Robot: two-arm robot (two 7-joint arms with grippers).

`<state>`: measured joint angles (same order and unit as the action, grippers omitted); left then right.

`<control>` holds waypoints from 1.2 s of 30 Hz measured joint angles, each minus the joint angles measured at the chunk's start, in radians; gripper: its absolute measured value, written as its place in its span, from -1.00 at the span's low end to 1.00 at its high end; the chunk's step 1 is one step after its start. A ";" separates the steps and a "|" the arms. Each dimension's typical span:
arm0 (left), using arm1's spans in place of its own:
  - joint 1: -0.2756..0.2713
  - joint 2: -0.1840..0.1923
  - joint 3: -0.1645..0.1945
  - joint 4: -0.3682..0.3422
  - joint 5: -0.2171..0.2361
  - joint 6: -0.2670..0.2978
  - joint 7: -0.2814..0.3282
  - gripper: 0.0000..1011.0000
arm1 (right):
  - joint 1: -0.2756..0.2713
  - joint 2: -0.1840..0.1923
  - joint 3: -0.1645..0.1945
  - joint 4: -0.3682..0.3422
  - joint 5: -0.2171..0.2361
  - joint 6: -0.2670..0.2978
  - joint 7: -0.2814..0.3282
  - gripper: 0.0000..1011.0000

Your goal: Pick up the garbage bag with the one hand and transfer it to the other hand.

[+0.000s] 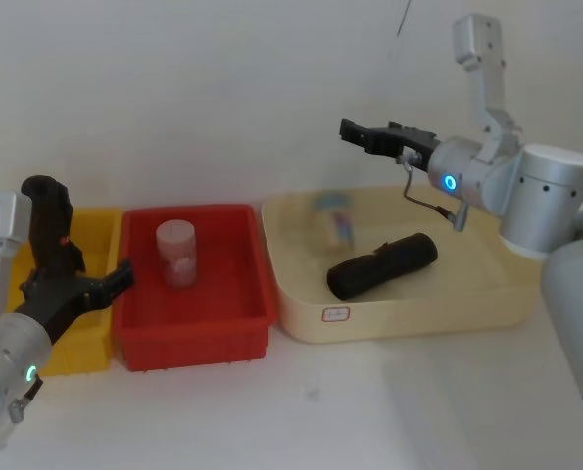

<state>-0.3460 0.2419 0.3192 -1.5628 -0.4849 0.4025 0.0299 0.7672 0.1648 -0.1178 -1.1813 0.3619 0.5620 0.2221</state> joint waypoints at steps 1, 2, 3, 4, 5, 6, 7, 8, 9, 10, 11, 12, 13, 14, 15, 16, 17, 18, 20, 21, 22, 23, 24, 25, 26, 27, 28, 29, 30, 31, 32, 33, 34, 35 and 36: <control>0.000 0.000 0.000 0.000 0.000 0.000 0.000 0.98 | -0.011 0.002 0.009 -0.004 0.008 -0.007 0.000 0.73; 0.000 0.000 0.000 0.000 0.000 0.000 0.000 0.98 | -0.016 0.003 0.013 -0.008 0.010 -0.009 0.000 0.78; 0.000 0.000 0.000 0.000 0.000 0.000 0.000 0.98 | -0.023 0.003 0.018 -0.013 0.014 -0.012 0.001 0.84; 0.000 0.000 0.000 0.000 0.000 0.000 0.000 0.98 | -0.035 0.003 0.025 -0.023 0.022 -0.017 0.003 0.90; 0.000 0.000 0.000 0.000 0.000 0.000 0.000 0.98 | -0.042 0.004 0.029 -0.030 0.027 -0.021 0.006 0.93; 0.000 0.000 0.000 0.000 0.000 0.000 0.000 0.98 | -0.049 0.003 0.033 -0.036 0.032 -0.023 0.008 0.94; 0.000 0.000 0.000 0.000 0.000 0.000 0.000 0.98 | -0.065 0.003 0.040 -0.052 0.040 -0.028 0.013 0.98; 0.000 0.000 0.000 0.000 0.000 0.000 0.000 0.98 | -0.075 0.002 0.043 -0.060 0.047 -0.031 0.016 0.98; 0.000 0.000 0.000 0.000 0.000 0.000 0.000 0.98 | -0.090 0.000 0.051 -0.079 0.057 -0.038 0.023 0.98; 0.000 0.000 0.000 0.000 0.000 0.000 0.000 0.98 | -0.098 -0.001 0.054 -0.087 0.064 -0.043 0.027 0.98; 0.000 0.000 0.000 0.000 0.000 0.000 0.000 0.98 | -0.106 -0.002 0.058 -0.097 0.068 -0.046 0.030 0.98; 0.000 0.000 0.000 0.000 0.000 0.000 0.000 0.98 | -0.124 -0.005 0.065 -0.117 0.079 -0.056 0.038 0.98; 0.000 0.000 0.000 0.000 0.000 0.000 0.000 0.98 | -0.124 -0.005 0.065 -0.117 0.079 -0.056 0.038 0.98; 0.000 0.000 0.000 0.000 0.000 0.000 0.000 0.98 | -0.141 -0.007 0.070 -0.136 0.089 -0.065 0.046 0.98; 0.000 0.000 0.000 0.000 0.000 0.000 0.000 0.98 | -0.149 -0.008 0.072 -0.145 0.093 -0.070 0.050 0.98; 0.000 0.000 0.000 0.000 0.000 0.000 0.000 0.98 | -0.166 -0.010 0.077 -0.163 0.102 -0.084 0.060 0.98; 0.000 0.000 0.000 0.000 0.000 0.000 0.000 0.98 | -0.175 -0.011 0.079 -0.173 0.106 -0.090 0.065 0.98; 0.000 0.000 0.000 0.000 0.000 0.000 0.000 0.98 | -0.194 -0.012 0.083 -0.194 0.114 -0.103 0.076 0.98; 0.000 0.000 0.000 0.000 0.000 0.000 0.000 0.98 | -0.217 -0.013 0.086 -0.214 0.123 -0.120 0.089 0.98; 0.000 0.000 0.000 0.000 0.000 0.000 0.000 0.98 | -0.226 -0.013 0.089 -0.227 0.127 -0.127 0.094 0.98; 0.000 0.000 0.000 0.000 0.000 0.000 0.000 0.98 | -0.233 -0.013 0.090 -0.233 0.130 -0.135 0.100 0.98; 0.000 0.000 0.000 0.000 0.000 0.000 0.000 0.98 | -0.256 -0.014 0.091 -0.257 0.136 -0.150 0.112 0.98; 0.000 0.000 0.000 0.000 0.000 0.000 0.000 0.98 | -0.270 -0.014 0.093 -0.269 0.139 -0.162 0.120 0.98; 0.000 0.000 0.000 0.000 0.000 0.000 0.000 0.98 | -0.289 -0.014 0.093 -0.286 0.143 -0.180 0.132 0.98; 0.000 0.000 0.000 0.000 0.000 0.000 0.000 0.98 | -0.298 -0.013 0.093 -0.294 0.144 -0.189 0.137 0.98; 0.000 0.000 0.000 0.000 0.000 0.000 0.000 0.98 | -0.309 -0.013 0.093 -0.303 0.145 -0.201 0.145 0.98; 0.000 0.000 0.000 0.000 0.000 0.000 0.000 0.98 | -0.317 -0.013 0.093 -0.307 0.146 -0.211 0.151 0.98; 0.000 0.000 0.000 0.000 0.000 0.000 0.000 0.98 | -0.325 -0.012 0.092 -0.315 0.146 -0.221 0.156 0.98; 0.000 0.000 0.000 0.000 0.000 0.000 0.000 0.98 | -0.340 -0.011 0.090 -0.325 0.146 -0.242 0.168 0.98; 0.000 0.000 0.000 0.000 0.000 0.000 0.000 0.98 | -0.347 -0.010 0.089 -0.329 0.146 -0.256 0.175 0.98; 0.000 0.000 0.000 0.000 0.000 0.000 0.000 0.98 | -0.353 -0.009 0.087 -0.333 0.145 -0.267 0.181 0.98; 0.000 0.000 0.000 0.000 0.000 0.000 0.000 0.98 | -0.367 -0.006 0.082 -0.340 0.143 -0.289 0.192 0.98; 0.000 0.000 0.000 0.000 0.000 0.000 0.000 0.98 | -0.372 -0.005 0.080 -0.342 0.141 -0.302 0.199 0.98; 0.000 0.000 0.000 0.000 0.000 0.000 0.000 0.98 | -0.377 -0.004 0.078 -0.344 0.140 -0.309 0.203 0.98; 0.000 0.000 0.000 0.000 0.000 0.000 0.000 0.98 | -0.382 -0.002 0.075 -0.345 0.137 -0.322 0.210 0.98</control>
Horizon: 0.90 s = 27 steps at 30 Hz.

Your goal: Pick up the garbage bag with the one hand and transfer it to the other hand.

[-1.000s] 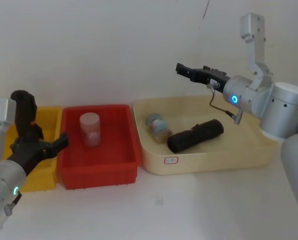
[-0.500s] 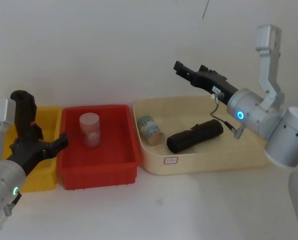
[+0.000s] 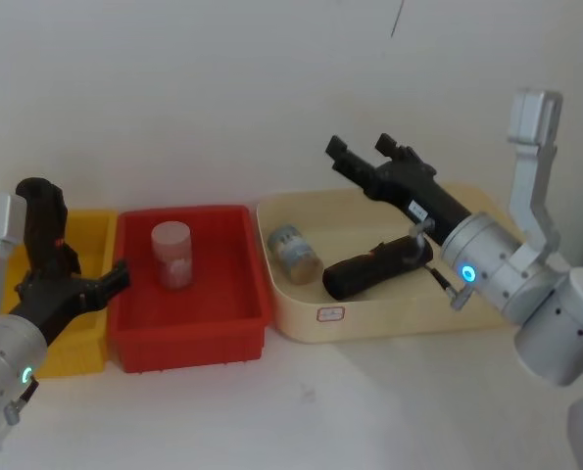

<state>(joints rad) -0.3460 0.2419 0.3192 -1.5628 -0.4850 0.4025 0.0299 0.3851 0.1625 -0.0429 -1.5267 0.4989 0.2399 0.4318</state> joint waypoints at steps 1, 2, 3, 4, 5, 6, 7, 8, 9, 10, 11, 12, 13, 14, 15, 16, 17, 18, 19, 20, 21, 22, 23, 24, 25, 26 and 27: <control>0.000 0.000 0.000 0.000 0.000 0.000 0.000 0.98 | -0.010 0.003 -0.006 -0.003 -0.004 -0.018 0.011 0.98; 0.000 0.000 0.000 0.000 0.000 0.000 0.000 0.98 | -0.017 0.006 -0.012 -0.004 -0.008 -0.037 0.021 0.98; 0.000 0.000 0.000 0.000 0.000 0.000 0.000 0.98 | -0.020 0.007 -0.014 -0.005 -0.011 -0.047 0.028 0.98; 0.000 0.000 0.000 0.000 0.000 0.000 0.000 0.98 | -0.023 0.008 -0.018 -0.005 -0.013 -0.055 0.033 0.98; 0.000 0.000 0.000 0.000 0.000 0.000 0.000 0.98 | -0.026 0.010 -0.021 -0.006 -0.014 -0.062 0.038 0.98; 0.000 0.000 0.000 0.000 0.000 0.000 0.000 0.98 | -0.029 0.011 -0.025 -0.006 -0.017 -0.071 0.044 0.98; 0.000 0.000 0.000 0.000 0.000 0.000 0.000 0.98 | -0.033 0.014 -0.031 -0.006 -0.020 -0.085 0.055 0.98; 0.000 0.000 0.000 0.000 0.000 0.000 0.000 0.98 | -0.035 0.015 -0.035 -0.006 -0.021 -0.091 0.059 0.98; 0.000 0.000 0.000 0.000 0.000 0.000 0.000 0.98 | -0.038 0.018 -0.041 -0.006 -0.025 -0.104 0.068 0.98; 0.000 0.000 0.000 0.000 0.000 0.000 0.000 0.98 | -0.038 0.018 -0.041 -0.006 -0.025 -0.104 0.068 0.98; 0.000 0.000 0.000 0.000 0.000 0.000 0.000 0.98 | -0.041 0.020 -0.046 -0.006 -0.027 -0.115 0.076 0.98; 0.000 0.000 0.000 0.000 0.000 0.000 0.000 0.98 | -0.044 0.022 -0.051 -0.006 -0.029 -0.125 0.083 0.98; 0.000 0.000 0.000 0.000 0.000 0.000 0.000 0.98 | -0.045 0.023 -0.054 -0.006 -0.031 -0.129 0.087 0.98; 0.000 0.000 0.000 0.000 0.000 0.000 0.000 0.98 | -0.046 0.024 -0.056 -0.006 -0.032 -0.133 0.090 0.98; 0.000 0.000 0.000 0.000 0.000 0.000 0.000 0.98 | -0.047 0.024 -0.058 -0.006 -0.033 -0.137 0.092 0.98; 0.000 0.000 0.000 0.000 0.000 0.000 0.000 0.98 | -0.049 0.026 -0.062 -0.005 -0.034 -0.144 0.098 0.98; 0.000 0.000 0.000 0.000 0.000 0.000 0.000 0.98 | -0.050 0.026 -0.064 -0.005 -0.035 -0.147 0.100 0.98; 0.000 0.000 0.000 0.000 0.000 0.000 0.000 0.98 | -0.050 0.027 -0.065 -0.005 -0.036 -0.151 0.102 0.98; 0.000 0.000 0.000 0.000 0.000 0.000 0.000 0.98 | -0.052 0.028 -0.068 -0.004 -0.037 -0.156 0.106 0.98; 0.000 0.000 0.000 0.000 0.000 0.000 0.000 0.98 | -0.052 0.029 -0.070 -0.004 -0.038 -0.159 0.108 0.98; 0.000 0.000 0.000 0.000 0.000 0.000 0.000 0.98 | -0.054 0.030 -0.072 -0.004 -0.039 -0.164 0.112 0.98; 0.000 0.000 0.000 0.000 0.000 0.000 0.000 0.98 | -0.054 0.030 -0.073 -0.004 -0.040 -0.166 0.113 0.98; 0.000 0.000 0.000 0.000 0.000 0.000 0.000 0.98 | -0.055 0.031 -0.074 -0.004 -0.040 -0.168 0.114 0.98; 0.000 0.000 0.000 0.000 0.000 0.000 0.000 0.98 | -0.055 0.031 -0.075 -0.004 -0.040 -0.169 0.115 0.98; 0.000 0.000 0.000 0.000 0.000 0.000 0.000 0.98 | -0.056 0.031 -0.077 -0.003 -0.041 -0.173 0.119 0.98; 0.000 0.000 0.000 0.000 0.000 0.000 0.000 0.98 | -0.056 0.032 -0.077 -0.003 -0.041 -0.174 0.119 0.98; 0.000 0.000 0.000 0.000 0.000 0.000 0.000 0.98 | -0.057 0.032 -0.078 -0.003 -0.042 -0.176 0.120 0.98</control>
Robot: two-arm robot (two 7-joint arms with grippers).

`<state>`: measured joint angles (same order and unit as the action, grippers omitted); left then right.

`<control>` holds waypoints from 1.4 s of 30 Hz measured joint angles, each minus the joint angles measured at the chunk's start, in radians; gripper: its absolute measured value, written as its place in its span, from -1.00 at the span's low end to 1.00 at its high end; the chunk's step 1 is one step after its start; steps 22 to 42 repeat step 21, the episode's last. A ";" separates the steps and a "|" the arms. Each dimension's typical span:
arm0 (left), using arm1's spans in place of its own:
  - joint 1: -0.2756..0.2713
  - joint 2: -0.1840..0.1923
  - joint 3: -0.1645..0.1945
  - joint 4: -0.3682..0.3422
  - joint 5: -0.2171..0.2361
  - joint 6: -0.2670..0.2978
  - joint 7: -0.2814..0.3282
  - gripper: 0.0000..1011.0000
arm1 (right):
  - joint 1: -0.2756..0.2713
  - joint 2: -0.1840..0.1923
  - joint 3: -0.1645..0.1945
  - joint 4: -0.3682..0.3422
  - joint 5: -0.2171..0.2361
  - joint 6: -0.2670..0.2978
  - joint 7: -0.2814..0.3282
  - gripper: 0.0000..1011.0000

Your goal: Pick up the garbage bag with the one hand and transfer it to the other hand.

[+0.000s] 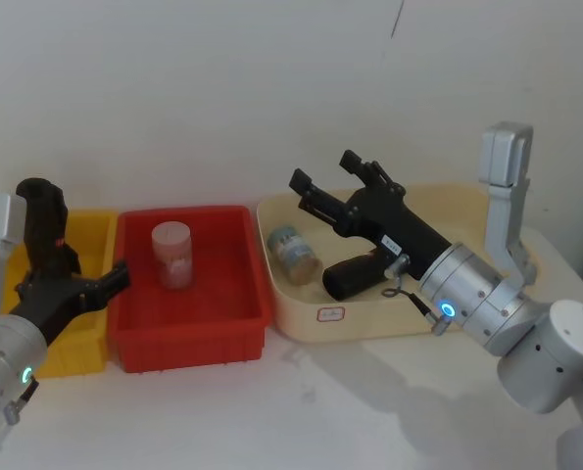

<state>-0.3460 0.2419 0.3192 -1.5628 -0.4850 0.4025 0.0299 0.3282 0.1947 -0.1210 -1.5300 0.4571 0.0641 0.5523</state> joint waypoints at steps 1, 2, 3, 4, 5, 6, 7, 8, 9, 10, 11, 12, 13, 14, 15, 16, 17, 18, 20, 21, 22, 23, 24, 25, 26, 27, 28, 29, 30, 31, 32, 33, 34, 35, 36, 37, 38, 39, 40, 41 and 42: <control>0.000 0.000 0.000 0.000 0.000 0.000 0.000 0.98 | 0.000 0.000 -0.001 0.000 0.000 -0.001 0.001 0.98; 0.000 0.000 0.000 0.000 0.000 0.000 0.000 0.98 | -0.001 0.001 -0.002 0.000 -0.001 -0.004 0.003 0.98; 0.000 0.000 0.000 0.000 0.000 0.000 0.000 0.98 | -0.001 0.001 -0.002 0.000 -0.001 -0.005 0.004 0.98; 0.000 0.000 0.000 0.000 0.000 0.000 0.000 0.98 | -0.002 0.001 -0.003 0.000 -0.001 -0.008 0.005 0.98; 0.000 0.000 0.000 0.000 0.000 0.000 0.000 0.98 | -0.002 0.002 -0.004 0.001 -0.001 -0.008 0.006 0.98; 0.000 0.000 0.000 0.000 0.000 0.000 0.000 0.98 | -0.002 0.002 -0.004 0.001 -0.002 -0.009 0.007 0.98; 0.000 0.000 0.000 0.000 0.000 0.000 0.000 0.98 | -0.003 0.002 -0.005 0.001 -0.002 -0.010 0.007 0.98; 0.000 0.000 0.000 0.000 0.000 0.000 0.000 0.98 | -0.003 0.002 -0.005 0.001 -0.002 -0.012 0.008 0.98; 0.000 0.000 0.000 0.000 0.000 0.000 0.000 0.98 | -0.003 0.002 -0.006 0.001 -0.002 -0.012 0.009 0.98; 0.000 0.000 0.000 0.000 0.000 0.000 0.000 0.98 | -0.003 0.002 -0.006 0.001 -0.002 -0.013 0.009 0.98; 0.000 0.000 0.000 0.000 0.000 0.000 0.000 0.98 | -0.004 0.003 -0.007 0.001 -0.003 -0.015 0.010 0.98; 0.000 0.000 0.000 0.000 0.000 0.000 0.000 0.98 | -0.004 0.003 -0.007 0.001 -0.003 -0.015 0.010 0.98; 0.000 0.000 0.000 0.000 0.000 0.000 0.000 0.98 | -0.004 0.003 -0.007 0.001 -0.003 -0.015 0.011 0.98; 0.000 0.000 0.000 0.000 0.000 0.000 0.000 0.98 | -0.004 0.003 -0.008 0.002 -0.003 -0.016 0.011 0.98; 0.000 0.000 0.000 0.000 0.000 0.000 0.000 0.98 | -0.004 0.003 -0.008 0.002 -0.003 -0.016 0.012 0.98; 0.000 0.000 0.000 0.000 0.000 0.000 0.000 0.98 | -0.004 0.003 -0.008 0.002 -0.003 -0.017 0.012 0.98; 0.000 0.000 0.000 0.000 0.000 0.000 0.000 0.98 | -0.004 0.003 -0.009 0.002 -0.003 -0.018 0.013 0.98; 0.000 0.000 0.000 0.000 0.000 0.000 0.000 0.98 | -0.004 0.003 -0.009 0.002 -0.003 -0.018 0.013 0.98; 0.000 0.000 0.000 0.000 0.000 0.000 0.000 0.98 | -0.004 0.003 -0.009 0.002 -0.004 -0.019 0.013 0.98; 0.000 0.000 0.000 0.000 0.000 0.000 0.000 0.98 | -0.005 0.004 -0.009 0.002 -0.004 -0.019 0.014 0.98; 0.000 0.000 0.000 0.000 0.000 0.000 0.000 0.98 | -0.005 0.004 -0.009 0.002 -0.004 -0.019 0.014 0.98; 0.000 0.000 0.000 0.000 0.000 0.000 0.000 0.98 | -0.005 0.004 -0.009 0.002 -0.004 -0.019 0.014 0.98; 0.000 0.000 0.000 0.000 0.000 0.000 0.000 0.98 | -0.005 0.004 -0.009 0.002 -0.004 -0.019 0.014 0.98; 0.000 0.000 0.000 0.000 0.000 0.000 0.000 0.98 | -0.005 0.004 -0.009 0.002 -0.004 -0.019 0.014 0.98; 0.000 0.000 0.000 0.000 0.000 0.000 0.000 0.98 | -0.005 0.004 -0.009 0.002 -0.004 -0.019 0.014 0.98; 0.000 0.000 0.000 0.000 0.000 0.000 0.000 0.98 | -0.005 0.004 -0.009 0.002 -0.004 -0.019 0.014 0.98; 0.000 0.000 0.000 0.000 0.000 0.000 0.000 0.98 | -0.005 0.004 -0.009 0.002 -0.004 -0.019 0.014 0.98; 0.000 0.000 0.000 0.000 0.000 0.000 0.000 0.98 | -0.005 0.004 -0.009 0.002 -0.004 -0.019 0.014 0.98; 0.000 0.000 0.000 0.000 0.000 0.000 0.000 0.98 | -0.005 0.004 -0.009 0.002 -0.004 -0.019 0.014 0.98; 0.000 0.000 0.000 0.000 0.000 0.000 0.000 0.98 | -0.005 0.004 -0.009 0.002 -0.004 -0.019 0.014 0.98; 0.000 0.000 0.000 0.000 0.000 0.000 0.000 0.98 | -0.005 0.004 -0.009 0.002 -0.004 -0.019 0.014 0.98; 0.000 0.000 0.000 0.000 0.000 0.000 0.000 0.98 | -0.005 0.004 -0.009 0.002 -0.004 -0.019 0.014 0.98; 0.000 0.000 0.000 0.000 0.000 0.000 0.000 0.98 | -0.005 0.004 -0.009 0.002 -0.004 -0.019 0.014 0.98; 0.000 0.000 0.000 0.000 0.000 0.000 0.000 0.98 | -0.005 0.004 -0.009 0.002 -0.004 -0.019 0.014 0.98; 0.000 0.000 0.000 0.000 0.000 0.000 0.000 0.98 | -0.005 0.004 -0.009 0.002 -0.004 -0.019 0.014 0.98; 0.000 0.000 0.000 0.000 0.000 0.000 0.000 0.98 | -0.005 0.004 -0.009 0.002 -0.004 -0.019 0.014 0.98; 0.000 0.000 0.000 0.000 0.000 0.000 0.000 0.98 | -0.005 0.004 -0.009 0.002 -0.004 -0.019 0.014 0.98; 0.000 0.000 0.000 0.000 0.000 0.000 0.000 0.98 | -0.005 0.004 -0.009 0.002 -0.004 -0.019 0.014 0.98; 0.000 0.000 0.000 0.000 0.000 0.000 0.000 0.98 | -0.005 0.004 -0.009 0.002 -0.004 -0.019 0.014 0.98; 0.000 0.000 0.000 0.000 0.000 0.000 0.000 0.98 | -0.005 0.004 -0.009 0.002 -0.004 -0.019 0.014 0.98; 0.000 0.000 0.000 0.000 0.000 0.000 0.000 0.98 | -0.005 0.004 -0.009 0.002 -0.004 -0.019 0.014 0.98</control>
